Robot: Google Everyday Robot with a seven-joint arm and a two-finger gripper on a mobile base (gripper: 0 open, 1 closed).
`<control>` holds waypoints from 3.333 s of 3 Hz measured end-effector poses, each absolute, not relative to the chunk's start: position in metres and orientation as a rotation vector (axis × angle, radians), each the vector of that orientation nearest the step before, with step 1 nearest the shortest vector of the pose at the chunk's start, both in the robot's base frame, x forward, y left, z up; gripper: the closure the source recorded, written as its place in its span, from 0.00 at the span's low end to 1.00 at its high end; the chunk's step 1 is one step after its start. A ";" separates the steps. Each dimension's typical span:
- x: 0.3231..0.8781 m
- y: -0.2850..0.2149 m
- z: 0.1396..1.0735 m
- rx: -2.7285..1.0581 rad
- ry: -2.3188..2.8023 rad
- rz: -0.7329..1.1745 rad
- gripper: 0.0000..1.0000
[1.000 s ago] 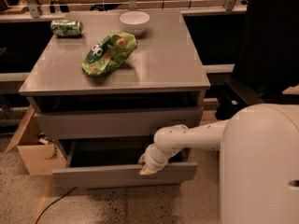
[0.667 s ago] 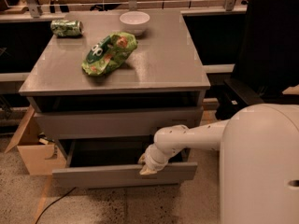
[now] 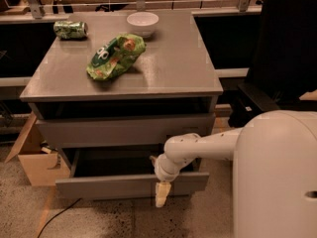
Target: Open middle drawer
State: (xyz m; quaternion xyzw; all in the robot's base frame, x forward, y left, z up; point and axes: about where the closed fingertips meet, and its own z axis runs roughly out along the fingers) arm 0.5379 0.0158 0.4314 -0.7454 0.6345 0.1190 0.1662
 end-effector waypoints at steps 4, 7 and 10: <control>0.544 -0.003 0.398 -2.082 1.876 0.361 0.17; 0.457 -0.035 0.406 -1.934 2.110 0.388 0.87; 0.428 -0.042 0.405 -1.899 2.178 0.433 0.81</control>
Offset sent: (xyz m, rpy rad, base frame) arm 0.0054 0.0011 0.0115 0.0001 -0.0396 0.0201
